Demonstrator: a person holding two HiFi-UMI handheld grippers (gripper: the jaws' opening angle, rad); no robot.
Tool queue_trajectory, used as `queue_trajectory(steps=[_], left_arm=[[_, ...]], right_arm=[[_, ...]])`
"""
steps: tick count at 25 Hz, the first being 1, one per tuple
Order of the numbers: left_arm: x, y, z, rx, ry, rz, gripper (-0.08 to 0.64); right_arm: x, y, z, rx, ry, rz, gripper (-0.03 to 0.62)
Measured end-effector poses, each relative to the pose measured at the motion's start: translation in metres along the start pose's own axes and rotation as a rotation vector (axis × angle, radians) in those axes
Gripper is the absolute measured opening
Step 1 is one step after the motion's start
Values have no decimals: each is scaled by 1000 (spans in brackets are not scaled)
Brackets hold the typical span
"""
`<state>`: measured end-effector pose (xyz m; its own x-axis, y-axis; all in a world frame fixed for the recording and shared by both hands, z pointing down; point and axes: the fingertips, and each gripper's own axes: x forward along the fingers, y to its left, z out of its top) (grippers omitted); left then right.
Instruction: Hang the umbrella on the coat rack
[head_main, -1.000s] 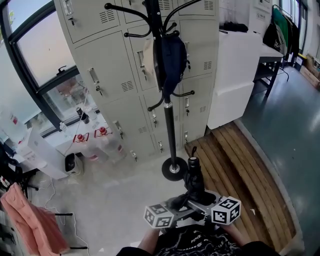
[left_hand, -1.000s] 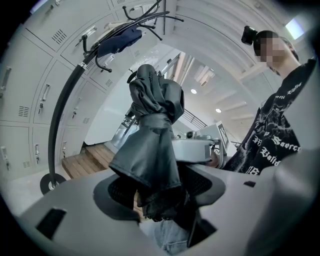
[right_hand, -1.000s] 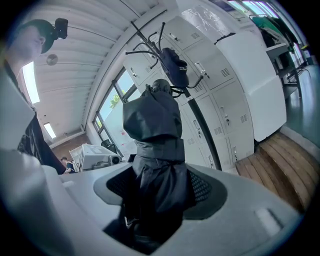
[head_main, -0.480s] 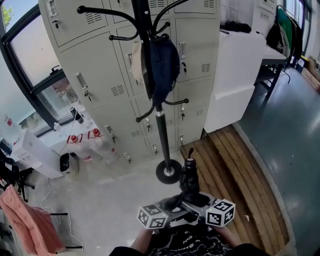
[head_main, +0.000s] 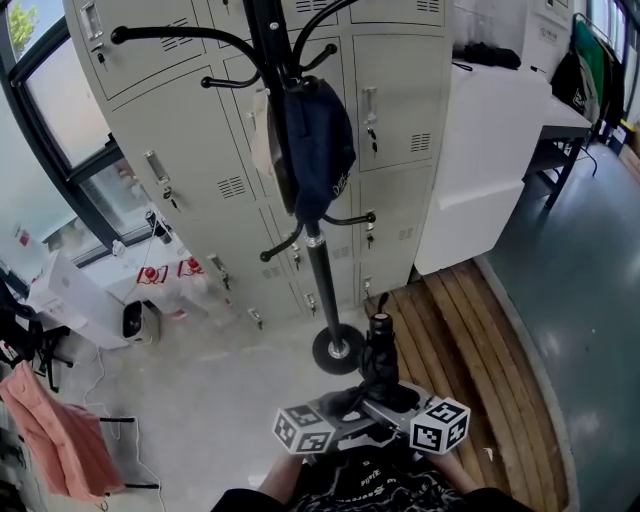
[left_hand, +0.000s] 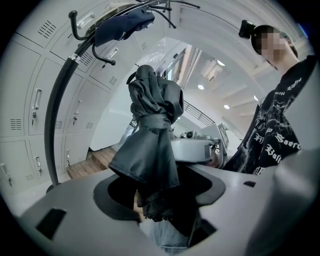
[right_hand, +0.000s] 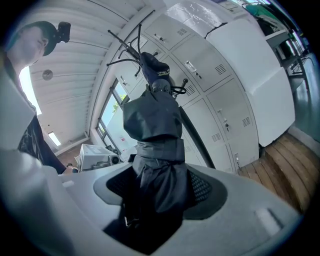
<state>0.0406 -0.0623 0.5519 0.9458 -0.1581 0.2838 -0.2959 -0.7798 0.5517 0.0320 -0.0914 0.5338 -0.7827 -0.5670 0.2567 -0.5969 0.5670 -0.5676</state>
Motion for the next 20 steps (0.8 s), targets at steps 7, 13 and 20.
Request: queue_trajectory(steps=[7, 13, 20], left_arm=[[27, 19, 26, -2, -45, 47, 284], [46, 30, 42, 1, -74, 81, 284], [57, 40, 62, 15, -98, 125, 284]], right_arm=[[2, -30, 26, -36, 24, 44, 282], [1, -51, 42, -65, 42, 78, 282], [3, -64, 62, -81, 37, 119, 282]])
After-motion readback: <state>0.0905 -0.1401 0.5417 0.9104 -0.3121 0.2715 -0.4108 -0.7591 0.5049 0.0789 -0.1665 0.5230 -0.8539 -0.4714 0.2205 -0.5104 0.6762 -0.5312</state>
